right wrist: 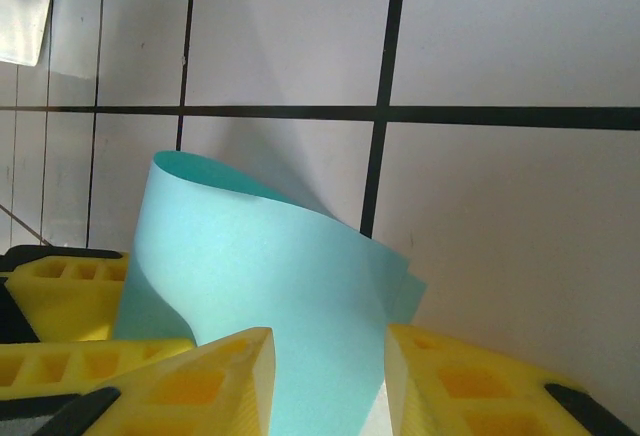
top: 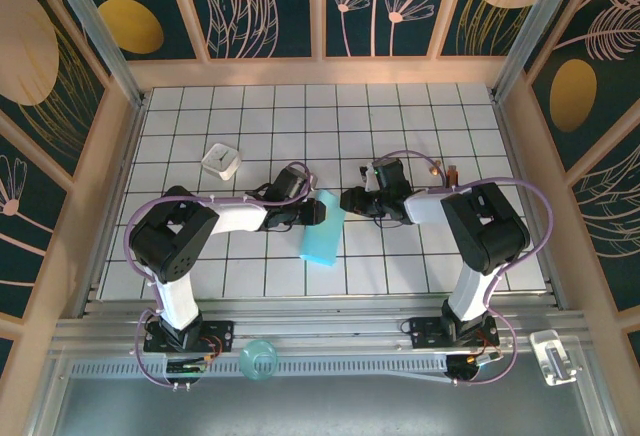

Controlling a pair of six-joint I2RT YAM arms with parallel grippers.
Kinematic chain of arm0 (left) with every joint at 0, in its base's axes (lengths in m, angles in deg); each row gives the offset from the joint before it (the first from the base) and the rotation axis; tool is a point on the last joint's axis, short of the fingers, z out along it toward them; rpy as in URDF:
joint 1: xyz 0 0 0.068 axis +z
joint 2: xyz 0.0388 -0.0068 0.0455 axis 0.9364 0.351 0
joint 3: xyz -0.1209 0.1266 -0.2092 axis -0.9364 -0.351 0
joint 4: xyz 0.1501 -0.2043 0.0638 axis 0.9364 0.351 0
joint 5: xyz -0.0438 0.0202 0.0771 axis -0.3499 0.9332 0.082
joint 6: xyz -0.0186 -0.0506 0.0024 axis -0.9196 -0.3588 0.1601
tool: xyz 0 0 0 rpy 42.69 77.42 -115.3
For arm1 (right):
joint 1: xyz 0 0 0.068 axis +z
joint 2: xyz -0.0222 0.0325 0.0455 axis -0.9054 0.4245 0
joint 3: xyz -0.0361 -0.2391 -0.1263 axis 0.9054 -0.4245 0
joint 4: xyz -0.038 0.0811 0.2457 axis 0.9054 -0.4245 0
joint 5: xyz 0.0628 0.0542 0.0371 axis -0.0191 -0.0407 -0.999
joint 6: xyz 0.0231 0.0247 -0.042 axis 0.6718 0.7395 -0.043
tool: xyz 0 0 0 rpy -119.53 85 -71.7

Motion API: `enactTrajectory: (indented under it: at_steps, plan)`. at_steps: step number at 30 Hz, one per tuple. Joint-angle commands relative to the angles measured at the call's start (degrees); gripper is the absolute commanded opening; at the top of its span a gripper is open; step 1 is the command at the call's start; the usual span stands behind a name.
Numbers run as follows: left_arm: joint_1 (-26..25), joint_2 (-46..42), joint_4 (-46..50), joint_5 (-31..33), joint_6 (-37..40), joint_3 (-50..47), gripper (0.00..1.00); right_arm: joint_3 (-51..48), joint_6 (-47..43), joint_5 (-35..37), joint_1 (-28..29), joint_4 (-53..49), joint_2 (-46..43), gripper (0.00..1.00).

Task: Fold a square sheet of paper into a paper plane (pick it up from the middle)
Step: First fold in half a square sheet of paper at the center of the table.

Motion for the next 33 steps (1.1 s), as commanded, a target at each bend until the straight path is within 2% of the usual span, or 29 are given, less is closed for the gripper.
enactTrajectory:
  at_steps: [1, 8, 14, 27, 33]
  plan:
    - [0.14, 2.13, 5.11, 1.53, 1.90, -0.42, 0.33, 1.67, -1.11, -0.20, 0.01, -2.13, 1.87, 0.34]
    - [0.12, 1.81, 5.11, 2.34, 3.45, -1.13, 0.32, 3.42, -2.44, -2.08, -0.37, -4.38, 1.77, 0.35]
    - [0.18, 1.65, 4.47, 3.20, 4.60, -1.96, 0.30, 3.93, -3.58, -2.99, -1.29, -7.47, -1.74, 0.35]
    - [0.19, 2.21, 2.15, 3.06, 5.21, -3.62, 0.30, -2.12, -1.14, -2.66, -1.41, -9.88, -10.26, 0.33]
    - [0.17, 2.54, 1.95, 3.33, 6.71, -3.89, 0.30, -1.68, 0.60, -1.43, -1.33, -7.93, -8.43, 0.30]
